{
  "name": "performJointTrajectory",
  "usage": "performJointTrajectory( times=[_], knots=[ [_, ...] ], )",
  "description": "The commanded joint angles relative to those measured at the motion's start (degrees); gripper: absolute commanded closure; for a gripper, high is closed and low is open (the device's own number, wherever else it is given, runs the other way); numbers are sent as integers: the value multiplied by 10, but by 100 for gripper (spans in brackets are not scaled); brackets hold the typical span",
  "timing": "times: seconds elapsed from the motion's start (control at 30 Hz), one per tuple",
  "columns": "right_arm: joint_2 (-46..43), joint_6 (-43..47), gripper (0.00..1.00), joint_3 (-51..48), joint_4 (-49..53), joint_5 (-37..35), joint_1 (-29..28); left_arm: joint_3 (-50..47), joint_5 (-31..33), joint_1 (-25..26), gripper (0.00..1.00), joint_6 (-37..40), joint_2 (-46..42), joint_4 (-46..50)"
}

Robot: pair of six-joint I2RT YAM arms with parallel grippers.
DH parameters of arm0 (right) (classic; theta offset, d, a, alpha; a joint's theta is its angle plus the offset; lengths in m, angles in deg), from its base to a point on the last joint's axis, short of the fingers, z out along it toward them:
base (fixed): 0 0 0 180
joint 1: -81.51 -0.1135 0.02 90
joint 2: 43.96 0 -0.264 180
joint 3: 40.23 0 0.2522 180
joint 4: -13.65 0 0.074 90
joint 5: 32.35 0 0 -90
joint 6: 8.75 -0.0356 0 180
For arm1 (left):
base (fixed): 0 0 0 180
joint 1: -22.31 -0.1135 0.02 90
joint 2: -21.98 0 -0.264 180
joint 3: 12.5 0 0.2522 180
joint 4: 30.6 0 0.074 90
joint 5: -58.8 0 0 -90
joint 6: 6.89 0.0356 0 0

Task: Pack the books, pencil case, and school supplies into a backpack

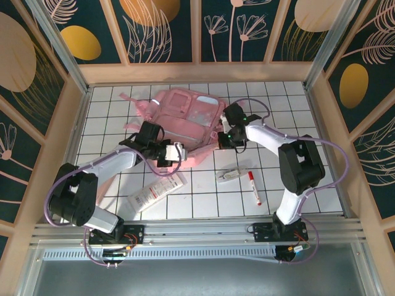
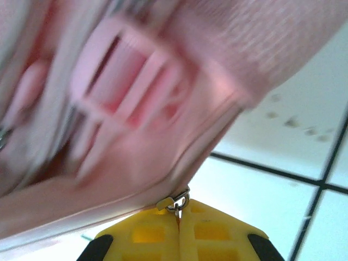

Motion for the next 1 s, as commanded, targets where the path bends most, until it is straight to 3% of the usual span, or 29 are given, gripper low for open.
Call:
performJointTrajectory(
  times=[0.0, 0.23, 0.33, 0.4, 0.43, 0.5, 0.53, 0.7, 0.87, 0.97],
  knots=[
    [37, -14, 100, 28, -3, -110, 44, -25, -30, -4, 100, 40, -39, -17],
    [93, -37, 96, 80, -37, -117, 80, -48, -29, 4, 100, 67, -53, -10],
    [82, -34, 94, 60, -48, -111, 82, -53, 59, 39, 100, 103, -48, 16],
    [61, -29, 86, 32, -67, -79, 88, -63, 96, 49, 100, 90, -44, 7],
    [49, -20, 80, 17, -74, -56, 92, -69, 92, 49, 92, 66, -47, -11],
    [21, -7, 72, -7, -76, -35, 92, -73, 69, 50, 60, 37, -59, -29],
    [4, 3, 69, -18, -78, -27, 92, -66, 54, 49, 55, 26, -67, -26],
    [-43, 21, 63, -35, -70, -7, 109, -19, 39, 50, 57, -29, -108, -12],
    [-37, 36, 60, 12, -57, -19, 114, 24, 110, 49, 53, -19, -94, 26],
    [-21, 36, 59, 49, -58, -19, 114, 52, 158, 49, 56, 14, -53, 73]
  ],
)
